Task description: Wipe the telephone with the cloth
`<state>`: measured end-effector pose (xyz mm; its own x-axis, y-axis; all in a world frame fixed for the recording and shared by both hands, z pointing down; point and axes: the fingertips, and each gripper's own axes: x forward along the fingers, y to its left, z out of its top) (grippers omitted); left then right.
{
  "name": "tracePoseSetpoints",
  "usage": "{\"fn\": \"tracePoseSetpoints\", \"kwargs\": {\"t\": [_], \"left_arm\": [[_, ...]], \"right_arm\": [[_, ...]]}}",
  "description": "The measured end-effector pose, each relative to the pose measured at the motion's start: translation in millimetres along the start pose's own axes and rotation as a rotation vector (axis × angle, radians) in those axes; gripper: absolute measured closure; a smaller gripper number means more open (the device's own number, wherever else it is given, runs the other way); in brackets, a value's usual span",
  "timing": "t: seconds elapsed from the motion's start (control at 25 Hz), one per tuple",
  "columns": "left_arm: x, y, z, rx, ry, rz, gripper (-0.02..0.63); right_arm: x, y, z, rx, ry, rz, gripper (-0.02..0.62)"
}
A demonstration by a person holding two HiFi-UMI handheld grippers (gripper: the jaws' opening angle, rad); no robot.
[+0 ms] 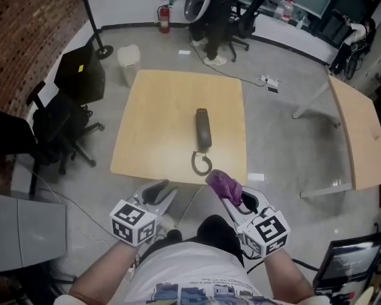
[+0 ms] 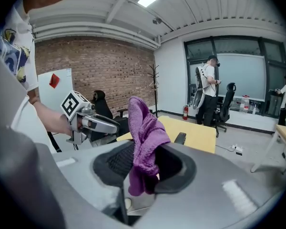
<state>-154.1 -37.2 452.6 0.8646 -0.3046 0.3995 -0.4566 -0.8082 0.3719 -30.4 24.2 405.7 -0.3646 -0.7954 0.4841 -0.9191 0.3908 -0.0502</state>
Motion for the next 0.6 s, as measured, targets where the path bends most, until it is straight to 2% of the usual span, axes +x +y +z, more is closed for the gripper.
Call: {"fn": "tracePoseSetpoints", "kwargs": {"t": [0.24, 0.6], "left_arm": [[46, 12, 4, -0.034, 0.021, 0.038, 0.482], [141, 41, 2, -0.102, 0.066, 0.208, 0.427]], "right_arm": [[8, -35, 2, 0.005, 0.026, -0.014, 0.479], [22, -109, 12, -0.009, 0.055, 0.044, 0.479]]}}
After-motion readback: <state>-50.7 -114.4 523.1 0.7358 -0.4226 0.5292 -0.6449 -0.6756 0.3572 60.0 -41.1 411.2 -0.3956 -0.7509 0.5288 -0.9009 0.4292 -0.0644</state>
